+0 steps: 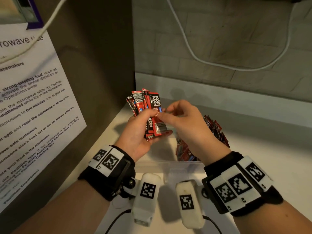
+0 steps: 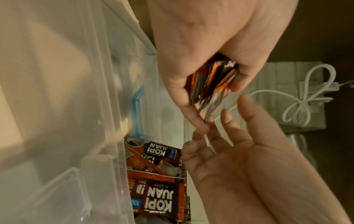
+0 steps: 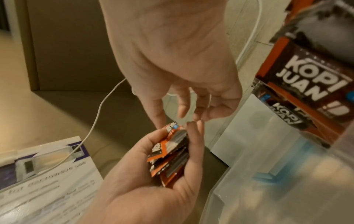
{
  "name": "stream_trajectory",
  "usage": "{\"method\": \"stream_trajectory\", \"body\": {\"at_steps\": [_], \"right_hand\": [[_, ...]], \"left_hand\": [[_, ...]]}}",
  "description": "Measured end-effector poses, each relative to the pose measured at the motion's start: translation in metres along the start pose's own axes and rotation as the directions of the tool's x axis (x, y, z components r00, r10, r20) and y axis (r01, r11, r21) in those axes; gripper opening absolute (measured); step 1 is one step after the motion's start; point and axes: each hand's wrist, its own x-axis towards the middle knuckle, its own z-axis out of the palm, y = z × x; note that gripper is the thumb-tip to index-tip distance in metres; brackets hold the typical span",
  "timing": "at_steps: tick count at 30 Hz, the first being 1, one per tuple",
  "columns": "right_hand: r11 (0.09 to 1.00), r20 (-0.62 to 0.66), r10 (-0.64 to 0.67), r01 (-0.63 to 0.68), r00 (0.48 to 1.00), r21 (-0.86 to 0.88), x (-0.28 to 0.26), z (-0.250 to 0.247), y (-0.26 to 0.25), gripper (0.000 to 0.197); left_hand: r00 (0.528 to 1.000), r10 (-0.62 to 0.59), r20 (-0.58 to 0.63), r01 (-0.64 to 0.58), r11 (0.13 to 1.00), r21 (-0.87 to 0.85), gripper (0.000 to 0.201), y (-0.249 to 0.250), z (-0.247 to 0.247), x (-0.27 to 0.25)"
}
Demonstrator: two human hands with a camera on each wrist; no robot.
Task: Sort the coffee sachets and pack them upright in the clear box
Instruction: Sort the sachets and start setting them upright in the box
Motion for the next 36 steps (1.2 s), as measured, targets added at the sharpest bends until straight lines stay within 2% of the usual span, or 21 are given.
{"method": "stream_trajectory", "body": {"at_steps": [1, 3, 5, 7, 9, 12, 14, 17, 19, 21, 22, 24, 25, 27, 29, 30, 32, 34, 36], "right_hand": [[0.999, -0.013, 0.044, -0.044, 0.999, 0.033, 0.002, 0.000, 0.000, 0.025], [0.987, 0.051, 0.132, -0.137, 0.990, 0.090, 0.004, 0.000, 0.001, 0.033], [0.978, 0.107, 0.150, -0.164, 0.983, 0.128, 0.003, 0.001, 0.000, 0.025], [0.969, 0.051, 0.130, -0.138, 0.990, 0.205, 0.003, 0.001, -0.001, 0.012], [0.955, -0.049, 0.118, -0.100, 0.992, 0.279, 0.006, -0.002, -0.002, 0.010], [0.913, -0.160, 0.051, 0.019, 0.986, 0.407, 0.011, -0.004, -0.003, 0.024], [0.876, -0.185, -0.025, 0.111, 0.982, 0.470, 0.013, -0.002, -0.002, 0.034], [0.926, -0.165, -0.087, 0.141, 0.982, 0.351, 0.010, 0.008, 0.003, 0.042], [0.957, -0.130, -0.070, 0.104, 0.989, 0.271, 0.008, 0.013, 0.006, 0.040], [0.963, -0.076, -0.042, 0.061, 0.996, 0.262, 0.007, 0.015, 0.006, 0.032], [0.963, -0.050, -0.038, 0.050, 0.998, 0.264, 0.007, 0.016, 0.004, 0.027], [0.966, -0.006, -0.062, 0.061, 0.998, 0.250, 0.006, 0.015, 0.001, 0.016], [0.971, 0.014, -0.081, 0.076, 0.997, 0.228, 0.006, 0.015, 0.000, 0.019], [0.973, 0.044, -0.090, 0.078, 0.995, 0.216, 0.006, 0.014, 0.002, 0.041], [0.956, 0.042, -0.003, -0.010, 0.999, 0.295, 0.007, 0.015, 0.004, 0.057], [0.937, 0.032, 0.063, -0.070, 0.998, 0.343, 0.007, 0.015, 0.005, 0.054], [0.909, 0.005, 0.141, -0.132, 0.990, 0.395, 0.006, 0.014, 0.003, 0.031], [0.924, -0.025, 0.143, -0.125, 0.989, 0.361, 0.007, 0.011, 0.004, 0.013], [0.966, -0.060, 0.109, -0.092, 0.992, 0.242, 0.009, 0.007, 0.004, 0.013]], "left_hand": [[1.000, -0.005, 0.008, 0.005, 1.000, 0.002, 0.019, 0.002, -0.001, -0.002], [0.999, -0.023, 0.033, 0.023, 1.000, 0.016, 0.022, 0.005, -0.004, -0.005], [0.997, -0.047, 0.056, 0.045, 0.999, 0.026, 0.030, 0.009, -0.007, -0.007], [0.997, -0.063, 0.052, 0.061, 0.998, 0.034, 0.029, 0.011, -0.010, -0.007], [0.997, -0.072, 0.036, 0.071, 0.997, 0.030, 0.027, 0.013, -0.013, -0.006], [0.996, -0.082, -0.018, 0.083, 0.997, 0.008, 0.020, 0.017, -0.018, -0.003], [0.995, -0.094, -0.040, 0.093, 0.995, -0.018, 0.011, 0.022, -0.020, -0.002], [0.996, -0.085, 0.005, 0.085, 0.996, -0.012, 0.014, 0.032, -0.018, -0.001], [0.998, -0.054, 0.018, 0.054, 0.998, 0.038, 0.033, 0.036, -0.016, 0.001], [0.999, -0.017, -0.028, 0.020, 0.997, 0.078, 0.049, 0.036, -0.017, 0.004], [0.999, -0.010, -0.047, 0.015, 0.995, 0.104, 0.048, 0.036, -0.017, 0.005], [0.998, -0.013, -0.054, 0.021, 0.989, 0.149, 0.036, 0.034, -0.017, 0.007], [0.999, -0.015, -0.052, 0.023, 0.986, 0.163, 0.030, 0.033, -0.016, 0.007], [0.999, -0.005, -0.047, 0.013, 0.986, 0.165, 0.026, 0.031, -0.015, 0.009], [0.998, 0.023, -0.059, -0.014, 0.989, 0.144, 0.025, 0.028, -0.014, 0.010], [0.997, 0.034, -0.071, -0.024, 0.991, 0.130, 0.025, 0.026, -0.014, 0.011], [0.994, 0.037, -0.100, -0.027, 0.995, 0.095, 0.026, 0.024, -0.015, 0.011], [0.993, 0.032, -0.116, -0.024, 0.997, 0.068, 0.020, 0.024, -0.019, 0.012], [0.989, 0.038, -0.146, -0.032, 0.998, 0.048, 0.012, 0.029, -0.024, 0.013]]}}
